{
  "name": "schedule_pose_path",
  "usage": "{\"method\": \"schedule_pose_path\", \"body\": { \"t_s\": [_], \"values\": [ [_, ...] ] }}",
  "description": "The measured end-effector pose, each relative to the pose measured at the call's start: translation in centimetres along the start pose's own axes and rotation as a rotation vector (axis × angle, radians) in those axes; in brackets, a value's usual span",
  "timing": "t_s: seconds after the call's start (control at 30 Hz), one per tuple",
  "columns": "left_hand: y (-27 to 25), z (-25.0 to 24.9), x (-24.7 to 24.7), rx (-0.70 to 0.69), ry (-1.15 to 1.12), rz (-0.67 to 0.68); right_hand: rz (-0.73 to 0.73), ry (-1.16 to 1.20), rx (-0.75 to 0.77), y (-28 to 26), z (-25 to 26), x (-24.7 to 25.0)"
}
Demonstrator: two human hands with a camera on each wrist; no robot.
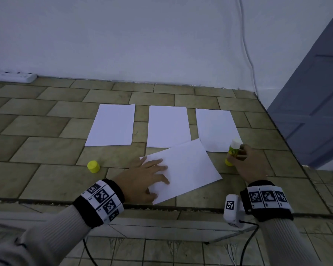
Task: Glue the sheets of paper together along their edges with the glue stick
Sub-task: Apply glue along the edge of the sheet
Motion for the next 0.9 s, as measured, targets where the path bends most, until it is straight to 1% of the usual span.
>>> {"method": "schedule_pose_path", "body": {
  "t_s": [0.07, 0.1, 0.13, 0.23, 0.27, 0.33, 0.37, 0.43, 0.5, 0.6, 0.7, 0.83, 0.9],
  "values": [
    [-0.2, 0.3, 0.2, 0.035, -0.025, -0.011, 0.027, 0.011, 0.037, -0.2, 0.5, -0.3],
    [-0.3, 0.5, 0.4, 0.088, -0.039, -0.03, 0.035, 0.024, 0.057, -0.3, 0.9, -0.5],
    [-0.4, 0.9, 0.8, 0.17, -0.039, -0.068, 0.041, 0.042, 0.072, -0.4, 1.2, -0.6],
    [-1.4, 2.4, 2.0, 0.479, 0.041, -0.246, 0.077, 0.085, 0.13, -0.9, 2.6, -1.3],
    [-1.6, 2.7, 2.0, 0.549, 0.07, -0.27, 0.095, 0.079, 0.165, -1.1, 3.2, -1.6],
    [-1.7, 3.1, 1.2, 0.625, 0.114, -0.227, 0.134, 0.073, 0.237, -1.6, 4.8, -2.3],
    [-1.7, 3.2, 0.6, 0.636, 0.129, -0.196, 0.15, 0.085, 0.263, -1.8, 5.5, -2.6],
    [-1.7, 3.3, -0.2, 0.607, 0.128, -0.173, 0.17, 0.119, 0.304, -2.1, 6.9, -3.5],
    [-1.8, 3.3, -0.5, 0.554, 0.098, -0.205, 0.173, 0.146, 0.321, -2.3, 7.8, -4.4],
    [-2.3, 3.6, -1.3, 0.519, 0.078, -0.199, 0.195, 0.196, 0.334, -2.7, 9.2, -5.7],
    [-2.5, 3.9, -1.8, 0.478, 0.035, -0.262, 0.238, 0.24, 0.356, -3.0, 11.1, -7.5],
    [-2.6, 4.2, -2.5, 0.464, 0.031, -0.275, 0.28, 0.214, 0.416, -3.3, 13.8, -10.3],
    [-2.6, 4.2, -2.4, 0.473, 0.041, -0.291, 0.302, 0.141, 0.468, -3.6, 15.1, -11.7]
  ]
}}
Point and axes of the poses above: each hand's wrist, its own y-axis towards the middle knuckle, its own x-axis out of the back of the hand, z = x × y, the point moved 8 cm from there along y, towards the middle knuckle, and after that the axes turned 7 degrees about -y, right-handed, at the moved point
